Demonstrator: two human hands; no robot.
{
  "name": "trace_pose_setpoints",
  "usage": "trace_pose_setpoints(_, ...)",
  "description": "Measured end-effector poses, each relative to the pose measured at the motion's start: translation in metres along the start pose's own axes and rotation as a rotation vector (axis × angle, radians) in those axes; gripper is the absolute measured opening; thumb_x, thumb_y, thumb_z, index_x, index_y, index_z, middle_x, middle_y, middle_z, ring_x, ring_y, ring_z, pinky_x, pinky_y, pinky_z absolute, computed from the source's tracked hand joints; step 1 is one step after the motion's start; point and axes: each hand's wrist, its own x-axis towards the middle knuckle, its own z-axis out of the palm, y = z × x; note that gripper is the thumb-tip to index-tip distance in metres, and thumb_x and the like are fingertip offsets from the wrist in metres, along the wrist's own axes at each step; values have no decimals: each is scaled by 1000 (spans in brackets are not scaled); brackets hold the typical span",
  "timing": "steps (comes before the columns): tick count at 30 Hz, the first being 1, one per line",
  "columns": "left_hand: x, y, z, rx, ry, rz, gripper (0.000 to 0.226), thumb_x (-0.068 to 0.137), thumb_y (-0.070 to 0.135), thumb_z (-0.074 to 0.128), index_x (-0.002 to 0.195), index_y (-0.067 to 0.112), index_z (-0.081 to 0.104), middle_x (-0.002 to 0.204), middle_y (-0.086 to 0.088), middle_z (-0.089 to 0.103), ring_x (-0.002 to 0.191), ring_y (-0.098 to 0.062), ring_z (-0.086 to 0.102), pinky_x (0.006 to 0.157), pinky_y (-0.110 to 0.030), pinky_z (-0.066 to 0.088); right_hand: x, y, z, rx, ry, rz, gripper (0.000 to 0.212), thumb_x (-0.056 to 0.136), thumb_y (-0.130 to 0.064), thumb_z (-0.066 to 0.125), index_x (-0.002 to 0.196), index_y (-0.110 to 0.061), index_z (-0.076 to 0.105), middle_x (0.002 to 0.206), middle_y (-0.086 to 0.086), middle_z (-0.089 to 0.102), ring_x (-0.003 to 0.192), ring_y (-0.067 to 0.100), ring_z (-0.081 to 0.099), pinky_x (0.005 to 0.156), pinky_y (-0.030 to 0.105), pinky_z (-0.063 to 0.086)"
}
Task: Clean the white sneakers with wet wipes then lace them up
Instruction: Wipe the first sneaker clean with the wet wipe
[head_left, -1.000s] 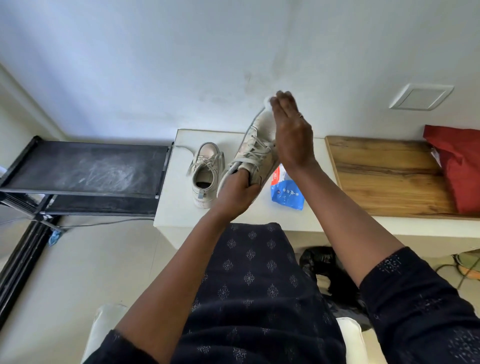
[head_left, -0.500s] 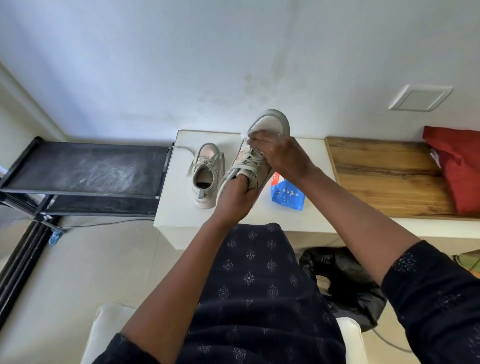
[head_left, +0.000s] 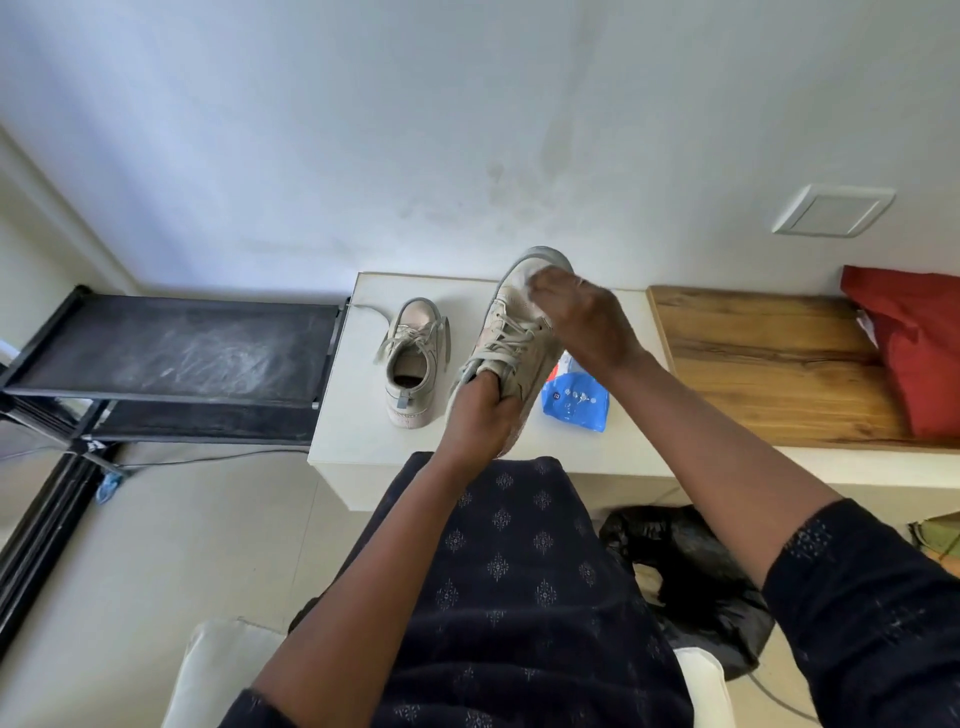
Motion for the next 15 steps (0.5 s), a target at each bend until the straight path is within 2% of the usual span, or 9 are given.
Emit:
trace_pose_setpoints(5,5,4,-5,28,25,-16,35,84,1,51,61,12,26,64,-4,34,69,-22,30,59,-32,23,-8,-1,0,-55,48,-56,25,87,-2,45,88,-4,70,91,6,69,82,21,68,51,30,55)
trace_pose_setpoints(8,7,15,-6,-34,39,-14,35,84,0,51,61,13,27,63,0,33,69,-21,30,57,-32,21,4,3,3,-122,98,72,27,81,3,43,88,-2,68,96,7,69,76,25,68,45,31,53)
trace_pose_setpoints(11,8,21,-7,-97,63,-29,37,82,-2,51,60,14,25,62,2,30,68,-21,29,59,-31,23,18,-2,5,-89,159,219,34,76,5,40,93,0,69,100,9,68,76,29,68,50,33,55)
trace_pose_setpoints(13,8,21,-9,-134,70,-51,38,82,-4,51,60,14,25,61,1,30,67,-20,28,60,-31,24,24,-8,4,-43,200,260,34,70,11,48,96,1,69,101,11,68,83,28,68,58,31,55)
trace_pose_setpoints(15,8,19,-12,-186,70,-81,38,81,-4,52,60,14,27,61,1,31,66,-20,29,62,-32,26,28,-14,3,30,213,304,31,73,9,47,94,1,68,103,10,67,94,24,66,65,29,53)
